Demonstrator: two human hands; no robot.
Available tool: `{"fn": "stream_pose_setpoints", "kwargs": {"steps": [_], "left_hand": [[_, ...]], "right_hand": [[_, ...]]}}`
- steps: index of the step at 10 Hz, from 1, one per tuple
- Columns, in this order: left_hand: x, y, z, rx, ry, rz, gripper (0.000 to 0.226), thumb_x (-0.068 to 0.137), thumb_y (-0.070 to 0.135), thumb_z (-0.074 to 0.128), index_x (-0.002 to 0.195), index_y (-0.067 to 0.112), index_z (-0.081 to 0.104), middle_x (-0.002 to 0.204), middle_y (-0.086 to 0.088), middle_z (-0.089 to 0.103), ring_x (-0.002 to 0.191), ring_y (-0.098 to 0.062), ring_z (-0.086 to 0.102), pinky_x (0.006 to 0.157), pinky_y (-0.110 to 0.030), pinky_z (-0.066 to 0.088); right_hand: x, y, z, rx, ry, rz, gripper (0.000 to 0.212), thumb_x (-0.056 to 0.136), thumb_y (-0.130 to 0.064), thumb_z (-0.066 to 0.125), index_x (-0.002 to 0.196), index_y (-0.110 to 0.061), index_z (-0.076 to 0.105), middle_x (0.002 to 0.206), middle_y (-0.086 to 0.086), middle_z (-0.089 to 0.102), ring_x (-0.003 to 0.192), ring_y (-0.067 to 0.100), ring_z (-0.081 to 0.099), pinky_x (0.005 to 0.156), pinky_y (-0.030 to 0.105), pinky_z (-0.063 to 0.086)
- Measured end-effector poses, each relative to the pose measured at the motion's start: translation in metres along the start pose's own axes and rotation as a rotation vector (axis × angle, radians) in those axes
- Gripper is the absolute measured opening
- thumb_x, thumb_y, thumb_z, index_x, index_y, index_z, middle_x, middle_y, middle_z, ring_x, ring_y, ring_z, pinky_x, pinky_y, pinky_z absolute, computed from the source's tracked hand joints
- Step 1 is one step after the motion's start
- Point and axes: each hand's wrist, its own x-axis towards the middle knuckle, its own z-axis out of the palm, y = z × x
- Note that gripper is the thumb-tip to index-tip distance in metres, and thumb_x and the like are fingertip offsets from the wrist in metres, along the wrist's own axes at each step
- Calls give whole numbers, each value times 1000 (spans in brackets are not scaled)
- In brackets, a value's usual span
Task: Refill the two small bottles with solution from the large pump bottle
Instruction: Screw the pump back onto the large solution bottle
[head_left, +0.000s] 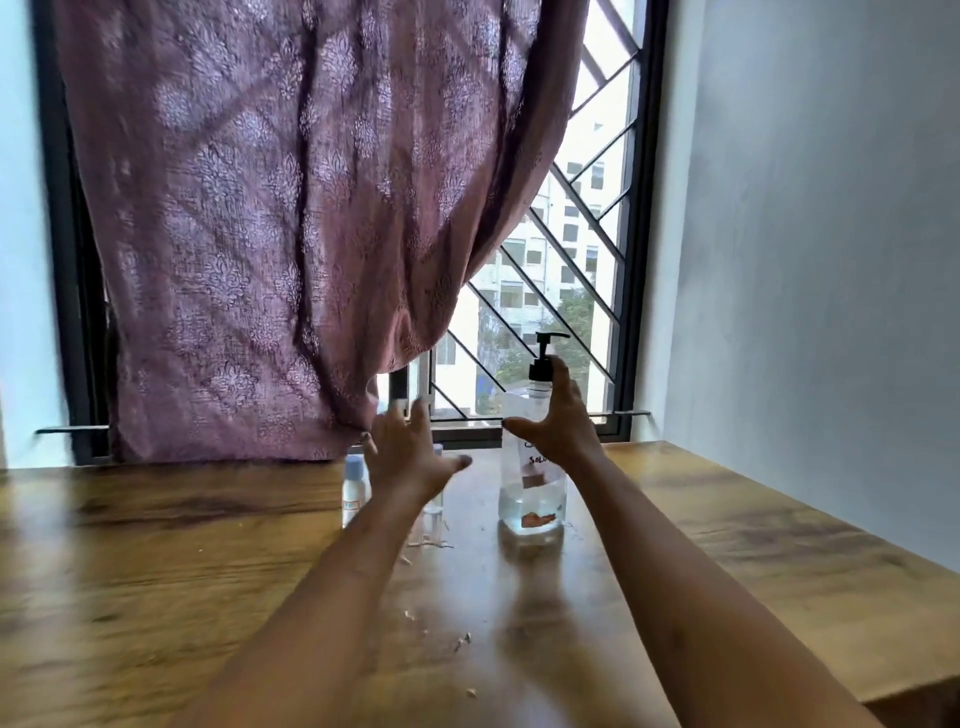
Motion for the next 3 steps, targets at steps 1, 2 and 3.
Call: {"fn": "stream_pose_setpoints", "kwargs": {"steps": [1, 2, 3], "left_hand": [[31, -25, -13, 102, 134, 5, 83, 71, 49, 73, 137, 20, 31, 141, -12, 33, 131, -32, 30, 106, -52, 31], [73, -49, -27, 197, 265, 17, 72, 73, 40, 71, 133, 17, 38, 136, -13, 40, 127, -33, 34, 102, -53, 34], [118, -57, -46, 281, 288, 15, 74, 75, 39, 69, 138, 19, 35, 141, -12, 37, 132, -34, 30, 105, -58, 30]], "right_hand": [[18, 12, 9, 3, 11, -2, 102, 70, -28, 79, 146, -25, 11, 144, 14, 33, 126, 31, 42, 98, 41, 39], [38, 21, 21, 34, 45, -31, 99, 66, -27, 82, 143, -24, 18, 140, 13, 39, 122, 31, 46, 92, 37, 42], [36, 19, 29, 105, 71, -35, 104, 56, -30, 87, 138, -28, 24, 137, 9, 42, 122, 28, 44, 91, 34, 40]]}}
